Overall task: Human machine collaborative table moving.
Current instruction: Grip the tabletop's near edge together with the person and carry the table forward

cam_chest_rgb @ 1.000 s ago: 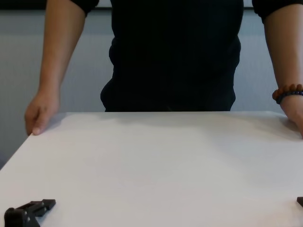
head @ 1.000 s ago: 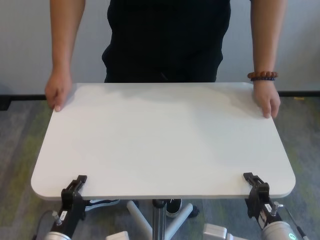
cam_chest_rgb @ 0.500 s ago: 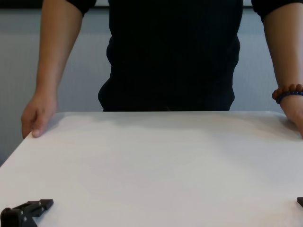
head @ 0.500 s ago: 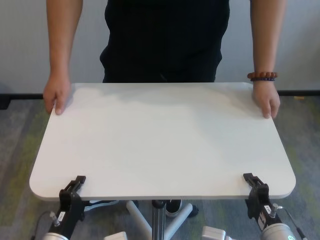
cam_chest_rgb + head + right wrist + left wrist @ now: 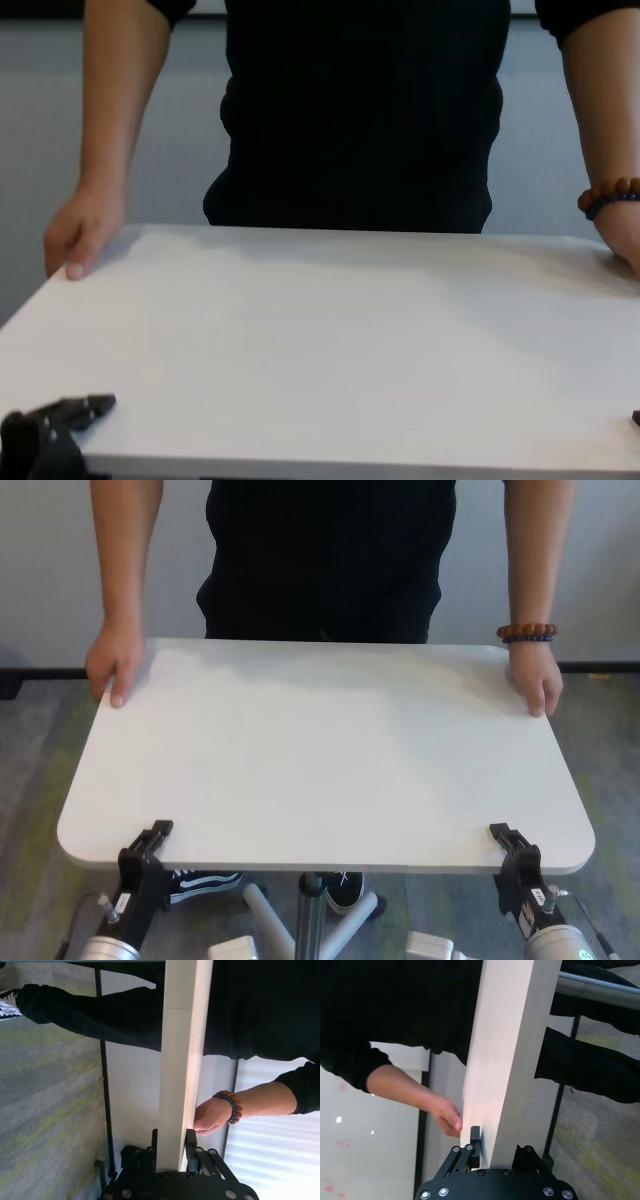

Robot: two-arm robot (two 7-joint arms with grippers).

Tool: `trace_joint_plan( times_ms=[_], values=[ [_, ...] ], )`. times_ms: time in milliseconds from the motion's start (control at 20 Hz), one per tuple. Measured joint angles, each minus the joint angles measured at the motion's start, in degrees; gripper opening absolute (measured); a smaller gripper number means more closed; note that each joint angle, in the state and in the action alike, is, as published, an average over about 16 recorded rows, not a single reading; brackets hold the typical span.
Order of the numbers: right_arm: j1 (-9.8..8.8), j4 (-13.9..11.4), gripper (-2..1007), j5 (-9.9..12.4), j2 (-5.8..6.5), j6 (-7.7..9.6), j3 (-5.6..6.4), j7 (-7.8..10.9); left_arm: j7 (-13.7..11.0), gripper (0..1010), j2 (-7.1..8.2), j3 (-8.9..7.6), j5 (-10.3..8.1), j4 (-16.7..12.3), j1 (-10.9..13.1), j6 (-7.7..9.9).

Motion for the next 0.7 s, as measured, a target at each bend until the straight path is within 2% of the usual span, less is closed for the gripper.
trace_joint_plan(
  times_ms=[450,700],
  values=[
    [-0.34,-2.7,266,1.0,0.25,-0.66,1.03,0.77,-1.7,268,0.43,-0.83,1.57,-3.8,-0.3,-0.76],
    [0.51,-3.8,266,1.3,0.39,-1.02,1.53,1.68,-2.9,268,0.17,-0.99,2.14,-4.8,-1.3,-1.14]
  ],
)
